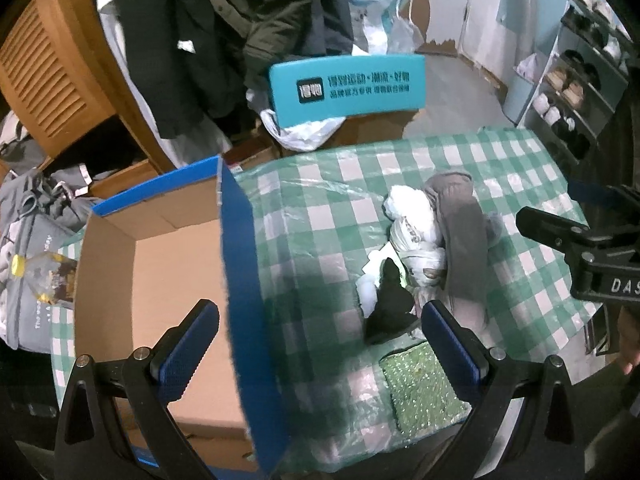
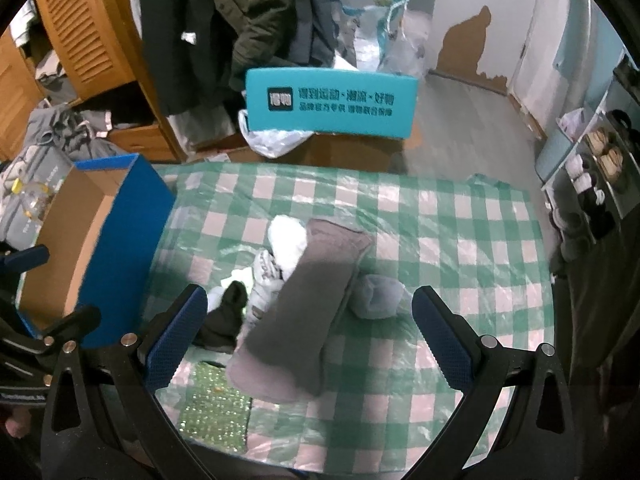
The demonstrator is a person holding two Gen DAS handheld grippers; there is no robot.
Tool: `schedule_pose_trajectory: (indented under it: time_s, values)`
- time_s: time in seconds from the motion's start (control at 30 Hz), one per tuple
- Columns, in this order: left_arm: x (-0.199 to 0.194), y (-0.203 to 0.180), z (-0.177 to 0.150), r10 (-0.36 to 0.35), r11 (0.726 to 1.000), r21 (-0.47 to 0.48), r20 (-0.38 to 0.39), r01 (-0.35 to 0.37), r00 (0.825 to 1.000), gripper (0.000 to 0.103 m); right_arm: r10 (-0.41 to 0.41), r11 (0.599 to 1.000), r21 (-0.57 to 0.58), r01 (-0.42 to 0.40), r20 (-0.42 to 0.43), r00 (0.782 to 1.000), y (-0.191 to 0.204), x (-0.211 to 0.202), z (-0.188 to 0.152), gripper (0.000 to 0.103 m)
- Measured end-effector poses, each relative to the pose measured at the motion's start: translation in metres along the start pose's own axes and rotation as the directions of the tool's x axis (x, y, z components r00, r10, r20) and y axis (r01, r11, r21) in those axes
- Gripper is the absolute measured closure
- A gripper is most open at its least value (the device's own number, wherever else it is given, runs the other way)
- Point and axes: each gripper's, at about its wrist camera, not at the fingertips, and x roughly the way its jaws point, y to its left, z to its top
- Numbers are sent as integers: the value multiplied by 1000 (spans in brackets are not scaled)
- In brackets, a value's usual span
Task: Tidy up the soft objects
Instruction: 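Lower right gripper onto long grey sock while left gripper moves toward black sock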
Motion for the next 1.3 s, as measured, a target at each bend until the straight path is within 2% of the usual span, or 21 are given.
schedule_pose_trajectory:
  time_s: [0.5,0.83,1.23,1.3]
  values:
    - [51,-23,8,-59,997,35,-98,63,993,1,-45,998,34,50,-126,991,-14,54,-6,2]
    - [69,-31,8,-104,993,46,-128,111,986,1,-40,996,72,54,-187,981,-20,82,-7,2]
    - [91,-28,5,-163,986,3,-177,167,971,1,-3,993,117,33,-250,968,-23,111,-12,2]
    - [92,-28,5,-168,985,4,-179,171,969,1,5,992,124,27,-255,967,-24,114,-12,6]
